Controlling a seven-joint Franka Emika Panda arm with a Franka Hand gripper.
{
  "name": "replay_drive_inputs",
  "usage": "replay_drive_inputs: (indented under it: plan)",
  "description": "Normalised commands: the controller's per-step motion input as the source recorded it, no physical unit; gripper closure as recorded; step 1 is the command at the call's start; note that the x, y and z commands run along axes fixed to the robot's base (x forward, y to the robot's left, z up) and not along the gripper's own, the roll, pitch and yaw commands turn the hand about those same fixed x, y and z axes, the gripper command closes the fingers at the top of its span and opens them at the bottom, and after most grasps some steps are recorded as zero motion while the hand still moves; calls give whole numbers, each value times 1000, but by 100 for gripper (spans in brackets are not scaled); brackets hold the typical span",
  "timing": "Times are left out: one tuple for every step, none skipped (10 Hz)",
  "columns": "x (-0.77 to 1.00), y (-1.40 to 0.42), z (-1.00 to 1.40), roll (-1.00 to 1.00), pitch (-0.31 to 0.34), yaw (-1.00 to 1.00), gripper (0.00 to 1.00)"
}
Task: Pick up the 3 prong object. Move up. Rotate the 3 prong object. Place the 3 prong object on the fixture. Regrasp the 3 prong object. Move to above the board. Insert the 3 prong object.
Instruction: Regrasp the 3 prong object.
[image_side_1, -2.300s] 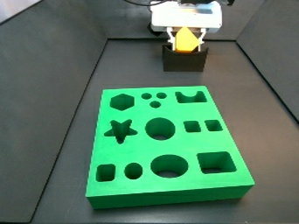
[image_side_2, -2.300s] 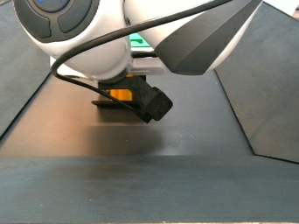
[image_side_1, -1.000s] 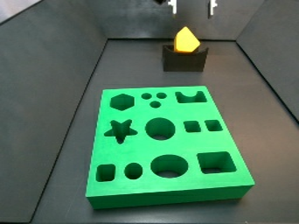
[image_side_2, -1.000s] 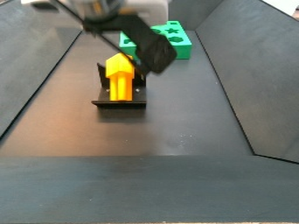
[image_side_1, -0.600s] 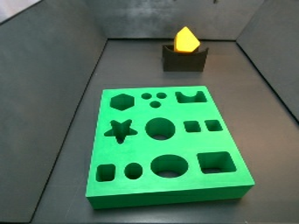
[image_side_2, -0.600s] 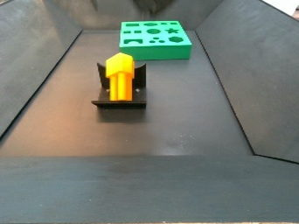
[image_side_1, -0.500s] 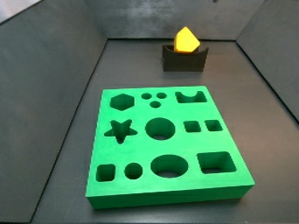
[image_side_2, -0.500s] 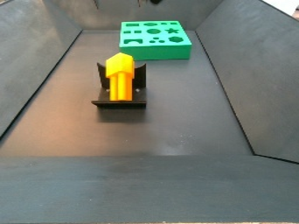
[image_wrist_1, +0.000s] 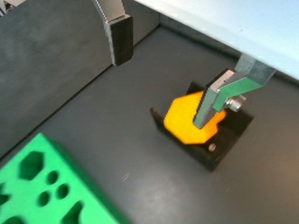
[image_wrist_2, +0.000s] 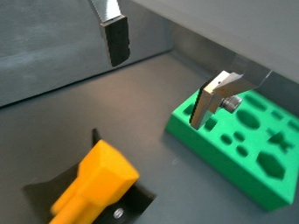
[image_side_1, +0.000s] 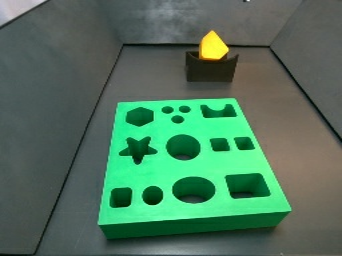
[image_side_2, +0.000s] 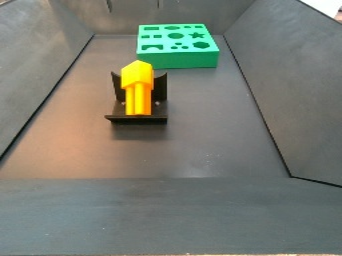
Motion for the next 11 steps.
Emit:
replay_drive_inputs:
  plan:
    - [-15, -20, 1, 1000, 24, 27, 0]
    - [-10, -21, 0, 1000, 21, 27, 0]
    - [-12, -17, 1, 1000, 20, 29, 0]
    - [-12, -18, 5, 1000, 22, 30, 0]
    - [-8, -19, 10, 1000, 26, 32, 0]
    - [3, -21, 10, 1000, 30, 34, 0]
    - [20, -20, -6, 1000, 37, 37, 0]
    - [36, -25, -14, 1000, 44, 40, 0]
    - [51, -26, -16, 1000, 52, 43, 0]
    - [68, -29, -18, 1000, 69, 49, 0]
    - [80, -30, -22, 1000, 86, 56, 0]
